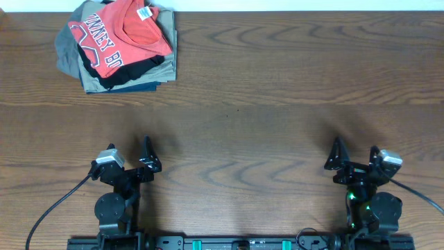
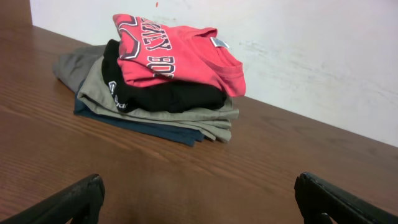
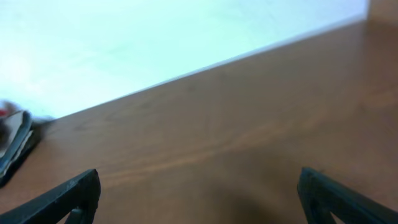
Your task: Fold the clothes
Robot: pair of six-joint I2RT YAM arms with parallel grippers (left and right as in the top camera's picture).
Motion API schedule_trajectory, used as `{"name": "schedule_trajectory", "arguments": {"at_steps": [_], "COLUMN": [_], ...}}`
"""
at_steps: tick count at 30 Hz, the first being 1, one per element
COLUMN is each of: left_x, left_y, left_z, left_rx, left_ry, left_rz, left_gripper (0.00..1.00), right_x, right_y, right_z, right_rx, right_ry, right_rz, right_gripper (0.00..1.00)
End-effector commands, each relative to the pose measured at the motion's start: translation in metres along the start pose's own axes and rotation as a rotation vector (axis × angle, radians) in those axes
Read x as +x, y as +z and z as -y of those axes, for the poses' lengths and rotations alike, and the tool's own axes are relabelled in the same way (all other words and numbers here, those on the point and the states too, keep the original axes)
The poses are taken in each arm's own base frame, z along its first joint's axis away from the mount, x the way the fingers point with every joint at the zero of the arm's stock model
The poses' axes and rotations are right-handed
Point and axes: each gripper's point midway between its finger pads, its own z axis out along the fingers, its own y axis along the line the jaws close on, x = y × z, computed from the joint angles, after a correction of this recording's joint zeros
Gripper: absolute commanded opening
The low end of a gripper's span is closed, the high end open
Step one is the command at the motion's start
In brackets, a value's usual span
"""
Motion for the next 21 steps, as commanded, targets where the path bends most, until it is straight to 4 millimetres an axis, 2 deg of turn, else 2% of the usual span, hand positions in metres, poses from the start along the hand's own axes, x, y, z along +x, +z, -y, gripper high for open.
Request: {"name": "schedule_trajectory", "arguments": {"at_steps": [1, 11, 17, 21], "left_x": [0.013, 0.014, 0.014, 0.014], "left_y": [0.001, 0.001, 0.001, 0.001], "left_z": [-0.008, -0.008, -0.008, -0.008], "left_rx": [-0.029, -0.03, -0.03, -0.03], "left_ry": [0.01, 0.01, 0.01, 0.01], "left_rz": [-0.038, -0.038, -0.038, -0.038], "left_gripper": [0.98, 0.98, 0.98, 0.98], "right_x": [0.004, -0.014, 0.009, 0.008], "right_y": [0.003, 0.005, 0.008, 0.008], "right_z": [-0.017, -0.013, -0.006, -0.005], "right_rx": [-0.113, -0.081, -0.061, -0.054], "right_ry": [-0.175, -0.177, -0.174, -0.198], "right_rz": [0.027, 0.143, 0.047, 0.049], "right_gripper": [0.99, 0.99, 0.99, 0.99]}}
